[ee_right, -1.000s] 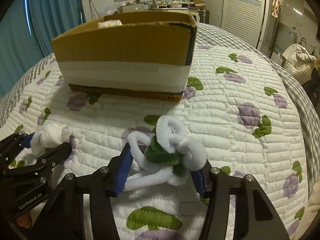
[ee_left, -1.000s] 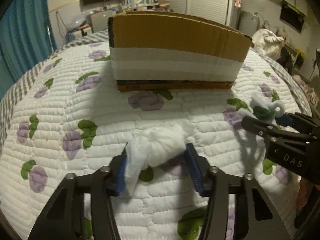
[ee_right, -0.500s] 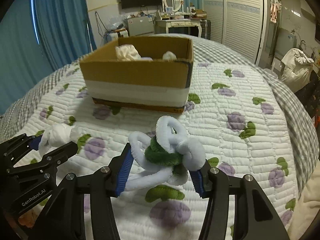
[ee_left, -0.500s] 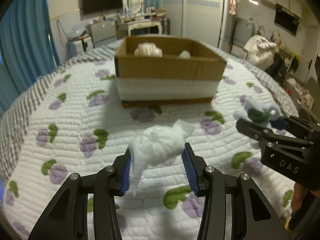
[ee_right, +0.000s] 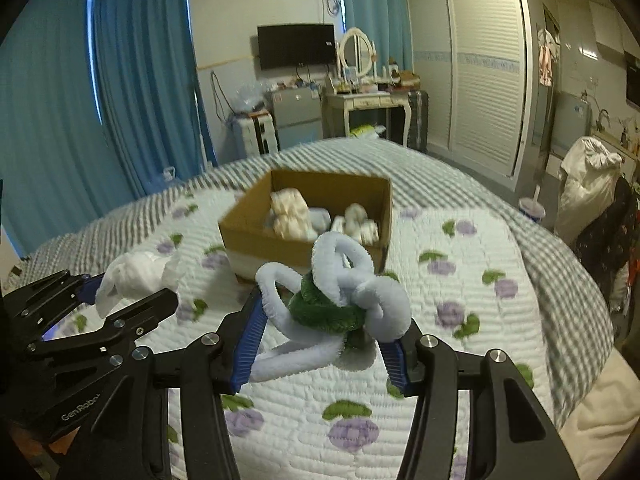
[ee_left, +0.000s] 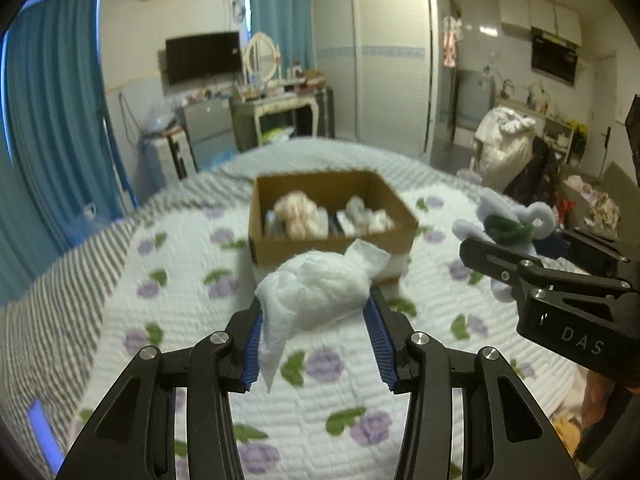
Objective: Organize soft objects
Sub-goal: 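Carry the tissue bundle and toy over the cardboard box and open both tools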
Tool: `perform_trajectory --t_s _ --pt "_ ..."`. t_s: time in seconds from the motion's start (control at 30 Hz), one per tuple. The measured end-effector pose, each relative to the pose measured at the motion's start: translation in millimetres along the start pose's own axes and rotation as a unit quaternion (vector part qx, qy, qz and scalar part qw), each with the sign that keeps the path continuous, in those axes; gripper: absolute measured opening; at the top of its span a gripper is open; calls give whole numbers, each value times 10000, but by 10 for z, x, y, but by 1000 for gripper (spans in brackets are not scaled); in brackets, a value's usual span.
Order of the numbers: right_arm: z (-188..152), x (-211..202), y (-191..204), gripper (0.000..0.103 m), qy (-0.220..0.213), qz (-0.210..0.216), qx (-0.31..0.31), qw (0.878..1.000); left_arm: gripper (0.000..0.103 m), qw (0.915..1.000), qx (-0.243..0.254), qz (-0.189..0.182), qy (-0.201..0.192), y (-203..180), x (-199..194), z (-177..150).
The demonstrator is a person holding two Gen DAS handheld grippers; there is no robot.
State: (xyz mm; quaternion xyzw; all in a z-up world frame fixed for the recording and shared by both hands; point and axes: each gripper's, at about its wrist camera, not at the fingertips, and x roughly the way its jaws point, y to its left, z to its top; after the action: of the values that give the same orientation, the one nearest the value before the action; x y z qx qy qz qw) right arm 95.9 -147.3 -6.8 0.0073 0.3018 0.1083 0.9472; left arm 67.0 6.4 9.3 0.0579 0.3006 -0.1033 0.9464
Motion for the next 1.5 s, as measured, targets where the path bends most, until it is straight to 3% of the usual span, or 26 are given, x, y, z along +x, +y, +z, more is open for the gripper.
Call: perform_trajectory --t_s 0.23,0.43,0.57,0.8,1.07,1.2,1.37,1.47,1.5 --pt "592 -131 -3 53 -584 40 -258 9980 45 9989 -29 -103 -446 130 -1 476" --pt "1162 -21 -52 53 -1023 150 -412 9938 45 9972 266 70 -700 183 290 894" --pt "1447 222 -88 53 -1096 155 -445 9929 45 9969 313 83 -718 220 589 1053" --pt "1673 1106 -297 53 -689 278 -129 9972 45 9997 104 -37 -228 345 1439 1180" --pt "1522 2215 -651 52 142 349 287 9989 45 9992 121 59 386 403 2294 998" --pt "1344 2589 -752 52 497 223 261 9982 45 9984 136 24 557 385 2448 869" --pt "1236 2740 -808 52 670 238 387 9967 45 9984 104 -76 553 367 2424 868" --pt "1221 2734 -761 60 743 70 396 9964 48 9990 223 32 380 336 2357 891" --pt "1238 2693 -742 62 721 100 442 9964 55 9989 322 122 324 311 2333 904"
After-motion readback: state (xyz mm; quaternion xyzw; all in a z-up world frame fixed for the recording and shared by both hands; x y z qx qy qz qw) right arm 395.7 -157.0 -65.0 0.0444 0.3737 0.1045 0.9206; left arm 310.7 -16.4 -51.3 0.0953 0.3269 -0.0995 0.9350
